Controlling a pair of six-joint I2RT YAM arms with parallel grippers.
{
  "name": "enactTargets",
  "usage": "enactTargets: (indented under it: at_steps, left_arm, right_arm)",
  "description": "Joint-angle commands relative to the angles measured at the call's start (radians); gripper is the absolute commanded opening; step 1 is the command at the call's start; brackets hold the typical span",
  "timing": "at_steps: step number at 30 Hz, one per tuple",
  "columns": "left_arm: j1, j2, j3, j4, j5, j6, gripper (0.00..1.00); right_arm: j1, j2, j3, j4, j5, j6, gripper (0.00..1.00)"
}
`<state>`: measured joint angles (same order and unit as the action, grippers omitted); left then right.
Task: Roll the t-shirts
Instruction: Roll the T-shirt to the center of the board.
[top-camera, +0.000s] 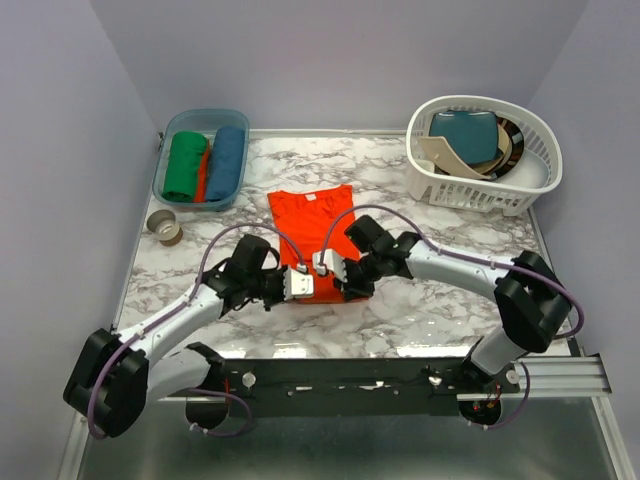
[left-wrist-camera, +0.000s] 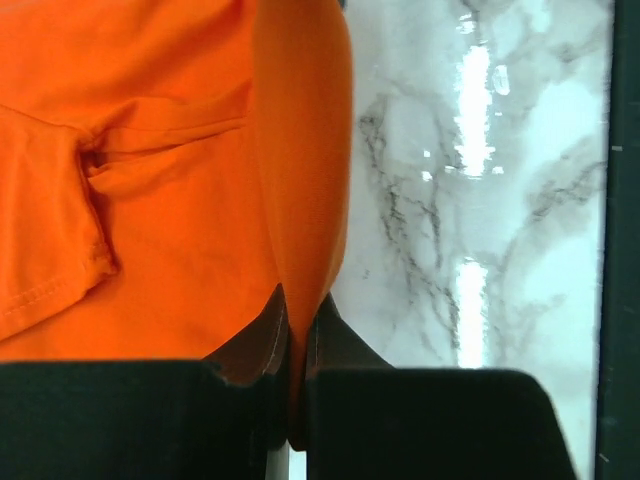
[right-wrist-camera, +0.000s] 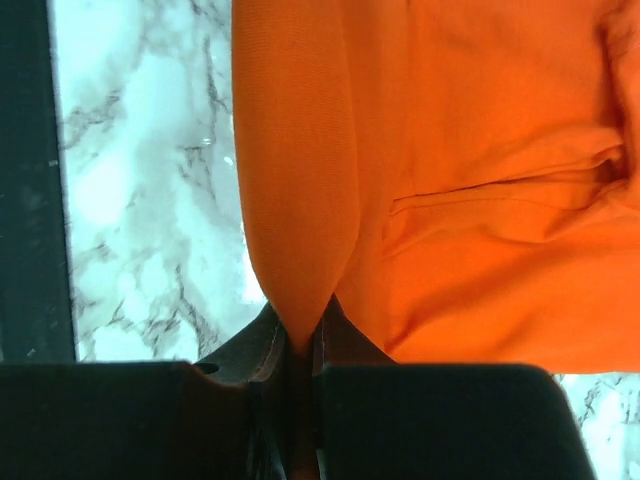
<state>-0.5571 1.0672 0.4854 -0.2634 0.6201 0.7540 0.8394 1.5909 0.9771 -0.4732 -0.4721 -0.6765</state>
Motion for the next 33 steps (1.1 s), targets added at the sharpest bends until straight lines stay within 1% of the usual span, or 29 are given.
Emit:
enactTargets:
  at_steps: [1, 3, 5, 6, 7, 8, 9, 10, 12, 16, 20, 24, 26, 29, 32, 33]
  left_arm:
    - [0.063, 0.077, 0.145, -0.339, 0.181, 0.056, 0.0]
    - [0.089, 0.14, 0.183, -0.375, 0.213, 0.071, 0.0]
    - [0.114, 0.206, 0.261, -0.482, 0.239, 0.146, 0.0]
    - [0.12, 0.279, 0.286, -0.516, 0.25, 0.172, 0.0]
    - [0.137, 0.316, 0.339, -0.583, 0.274, 0.192, 0.0]
    - [0.144, 0.353, 0.366, -0.611, 0.286, 0.206, 0.0]
    - [0.157, 0.419, 0.39, -0.638, 0.305, 0.231, 0.0]
    - [0.167, 0.45, 0.439, -0.698, 0.325, 0.249, 0.0]
    - [0.194, 0.532, 0.481, -0.756, 0.34, 0.318, 0.0]
    - [0.23, 0.648, 0.561, -0.907, 0.343, 0.424, 0.0]
    - [0.275, 0.737, 0.623, -0.95, 0.345, 0.452, 0.0]
    - [0.304, 0.816, 0.657, -0.948, 0.322, 0.452, 0.0]
    - [0.315, 0.838, 0.671, -0.916, 0.308, 0.408, 0.0]
    - [0.329, 0.884, 0.705, -0.905, 0.291, 0.39, 0.0]
    - [0.341, 0.915, 0.72, -0.858, 0.264, 0.328, 0.0]
    - [0.342, 0.927, 0.722, -0.846, 0.253, 0.302, 0.02]
  right_arm:
    - [-0.086, 0.067, 0.15, -0.289, -0.201, -0.11, 0.09]
    - [-0.115, 0.136, 0.201, -0.396, -0.249, -0.145, 0.09]
    - [-0.129, 0.184, 0.279, -0.485, -0.287, -0.187, 0.09]
    - [-0.141, 0.204, 0.303, -0.514, -0.298, -0.202, 0.09]
    - [-0.145, 0.249, 0.325, -0.542, -0.307, -0.233, 0.09]
    - [-0.148, 0.27, 0.369, -0.597, -0.319, -0.25, 0.09]
    - [-0.152, 0.294, 0.388, -0.622, -0.326, -0.265, 0.09]
    - [-0.155, 0.332, 0.408, -0.646, -0.33, -0.297, 0.09]
    - [-0.164, 0.372, 0.454, -0.717, -0.345, -0.323, 0.08]
    - [-0.184, 0.464, 0.541, -0.809, -0.365, -0.382, 0.09]
    - [-0.204, 0.56, 0.649, -0.913, -0.376, -0.416, 0.09]
    - [-0.209, 0.654, 0.733, -0.966, -0.367, -0.431, 0.1]
    - [-0.209, 0.691, 0.794, -0.998, -0.359, -0.426, 0.1]
    - [-0.217, 0.756, 0.854, -1.041, -0.355, -0.426, 0.11]
    - [-0.223, 0.807, 0.908, -1.052, -0.329, -0.413, 0.12]
    - [-0.227, 0.814, 0.925, -1.052, -0.313, -0.411, 0.12]
